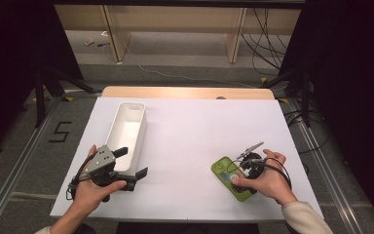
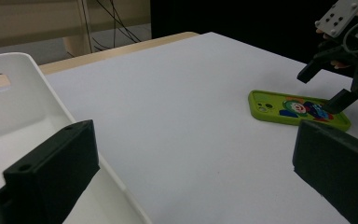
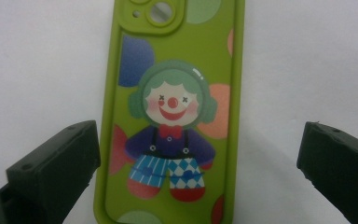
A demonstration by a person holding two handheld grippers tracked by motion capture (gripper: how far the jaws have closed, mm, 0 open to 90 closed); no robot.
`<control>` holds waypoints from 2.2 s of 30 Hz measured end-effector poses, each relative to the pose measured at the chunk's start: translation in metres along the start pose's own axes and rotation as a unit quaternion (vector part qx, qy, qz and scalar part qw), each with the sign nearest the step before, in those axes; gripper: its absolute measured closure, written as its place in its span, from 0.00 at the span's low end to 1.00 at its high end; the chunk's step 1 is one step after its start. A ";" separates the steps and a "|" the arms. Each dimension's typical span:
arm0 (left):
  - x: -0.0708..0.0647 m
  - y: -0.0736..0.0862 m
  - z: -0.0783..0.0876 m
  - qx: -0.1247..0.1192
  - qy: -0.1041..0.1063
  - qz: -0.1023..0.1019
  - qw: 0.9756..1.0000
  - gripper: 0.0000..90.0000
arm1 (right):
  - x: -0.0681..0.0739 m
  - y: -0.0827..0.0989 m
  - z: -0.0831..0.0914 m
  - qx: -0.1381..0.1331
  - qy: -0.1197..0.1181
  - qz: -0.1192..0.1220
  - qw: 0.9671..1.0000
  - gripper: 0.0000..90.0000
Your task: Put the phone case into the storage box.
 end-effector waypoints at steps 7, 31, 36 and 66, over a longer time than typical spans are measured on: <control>0.000 0.000 0.000 0.000 0.000 -0.001 1.000 0.00 | 0.005 -0.008 -0.005 0.022 0.016 0.012 1.000 0.00; 0.000 0.000 0.000 -0.001 0.001 0.001 1.000 0.00 | 0.014 -0.024 -0.021 0.055 0.012 0.018 0.998 0.00; 0.000 0.000 0.000 -0.001 0.001 0.002 1.000 0.00 | 0.013 -0.025 -0.024 0.063 0.013 0.013 0.998 0.00; 0.000 0.000 0.000 -0.001 0.004 0.002 1.000 0.00 | 0.008 -0.027 -0.035 0.098 0.007 0.006 0.995 0.01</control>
Point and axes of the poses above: each handheld gripper's, and its own axes: z roughly backward along the jaws, y roughly out of its underside, x roughly to its left, the point moved 1 cm from there along -z, roughly forward along the jaws, and after that the axes turned 4 degrees about -x, right-handed, at the moved point
